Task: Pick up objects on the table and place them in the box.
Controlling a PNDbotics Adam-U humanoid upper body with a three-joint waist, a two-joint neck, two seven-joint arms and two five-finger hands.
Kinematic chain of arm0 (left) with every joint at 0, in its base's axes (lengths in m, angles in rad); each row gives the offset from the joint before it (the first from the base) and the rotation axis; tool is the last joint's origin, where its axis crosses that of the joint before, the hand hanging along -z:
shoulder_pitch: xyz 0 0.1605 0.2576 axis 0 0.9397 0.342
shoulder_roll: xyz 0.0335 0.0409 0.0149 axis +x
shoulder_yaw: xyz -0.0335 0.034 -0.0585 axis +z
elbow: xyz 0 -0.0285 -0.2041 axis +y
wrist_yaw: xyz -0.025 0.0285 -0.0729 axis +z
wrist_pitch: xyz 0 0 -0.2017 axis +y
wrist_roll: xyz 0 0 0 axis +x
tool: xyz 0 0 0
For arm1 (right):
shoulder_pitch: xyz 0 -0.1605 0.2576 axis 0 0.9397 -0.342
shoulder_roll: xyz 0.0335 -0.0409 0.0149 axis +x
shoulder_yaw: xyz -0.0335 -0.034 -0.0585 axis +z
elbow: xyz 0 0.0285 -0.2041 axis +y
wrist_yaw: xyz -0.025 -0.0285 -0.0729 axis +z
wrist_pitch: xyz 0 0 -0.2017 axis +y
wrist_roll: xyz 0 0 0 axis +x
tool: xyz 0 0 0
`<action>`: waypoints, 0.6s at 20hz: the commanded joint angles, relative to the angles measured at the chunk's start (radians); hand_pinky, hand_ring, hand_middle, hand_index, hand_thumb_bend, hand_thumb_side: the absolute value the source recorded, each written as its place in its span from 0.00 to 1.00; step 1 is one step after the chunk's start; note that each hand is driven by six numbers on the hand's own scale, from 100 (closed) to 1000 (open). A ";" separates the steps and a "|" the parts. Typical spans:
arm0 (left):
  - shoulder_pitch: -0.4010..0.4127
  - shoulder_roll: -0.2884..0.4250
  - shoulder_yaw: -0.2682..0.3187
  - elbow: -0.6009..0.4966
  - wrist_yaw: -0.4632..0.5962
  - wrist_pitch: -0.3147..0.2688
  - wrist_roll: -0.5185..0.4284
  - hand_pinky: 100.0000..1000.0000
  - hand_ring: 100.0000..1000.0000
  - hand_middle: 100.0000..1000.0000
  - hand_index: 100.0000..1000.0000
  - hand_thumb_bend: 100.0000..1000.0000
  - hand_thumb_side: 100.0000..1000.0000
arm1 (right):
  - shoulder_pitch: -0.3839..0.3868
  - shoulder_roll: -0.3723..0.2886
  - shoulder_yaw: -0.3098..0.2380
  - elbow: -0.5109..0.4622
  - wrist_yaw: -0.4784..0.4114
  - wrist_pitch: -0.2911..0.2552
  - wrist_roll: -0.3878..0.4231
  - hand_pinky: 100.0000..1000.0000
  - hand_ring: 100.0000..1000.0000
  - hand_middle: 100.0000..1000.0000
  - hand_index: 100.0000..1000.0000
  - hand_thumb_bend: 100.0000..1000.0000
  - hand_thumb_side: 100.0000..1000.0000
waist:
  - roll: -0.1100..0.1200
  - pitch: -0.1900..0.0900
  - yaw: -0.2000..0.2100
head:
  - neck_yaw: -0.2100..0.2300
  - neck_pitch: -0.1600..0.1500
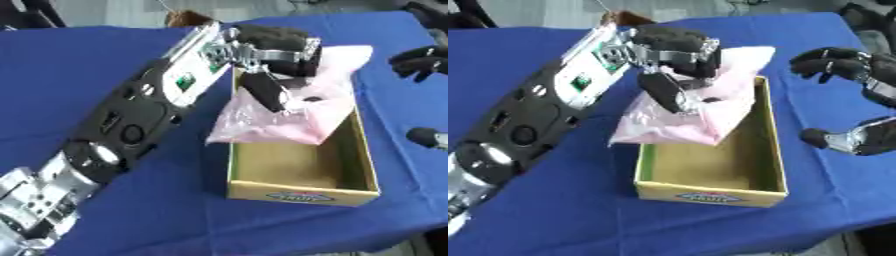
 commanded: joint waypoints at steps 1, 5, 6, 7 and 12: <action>-0.009 -0.005 0.002 0.001 -0.014 -0.069 -0.076 0.11 0.30 0.46 0.58 0.03 0.71 | -0.018 -0.019 -0.006 -0.004 -0.013 0.000 0.007 0.63 0.75 0.87 0.91 0.45 0.66 | -0.004 -0.013 -0.003 | 0.004 -0.001; -0.006 -0.008 0.008 0.010 -0.027 -0.066 -0.100 0.38 0.70 0.83 0.85 0.06 0.90 | -0.019 -0.018 -0.006 -0.002 -0.018 0.000 0.011 0.64 0.75 0.87 0.91 0.45 0.66 | -0.005 -0.012 -0.002 | 0.005 -0.001; -0.006 -0.008 0.009 0.010 -0.028 -0.067 -0.099 0.42 0.72 0.84 0.86 0.05 0.90 | -0.019 -0.018 -0.006 -0.001 -0.018 0.000 0.011 0.64 0.75 0.87 0.91 0.45 0.66 | -0.005 -0.011 -0.001 | 0.005 -0.001; -0.006 -0.008 0.009 0.009 -0.028 -0.067 -0.099 0.42 0.72 0.84 0.86 0.05 0.90 | -0.019 -0.018 -0.007 -0.001 -0.018 0.000 0.011 0.64 0.75 0.87 0.91 0.45 0.66 | -0.005 -0.011 -0.001 | 0.005 -0.001; -0.006 -0.006 0.009 0.004 -0.030 -0.067 -0.099 0.48 0.76 0.86 0.87 0.04 0.90 | -0.019 -0.017 -0.007 -0.001 -0.019 0.000 0.011 0.64 0.75 0.87 0.91 0.45 0.65 | -0.006 -0.011 0.000 | 0.005 -0.001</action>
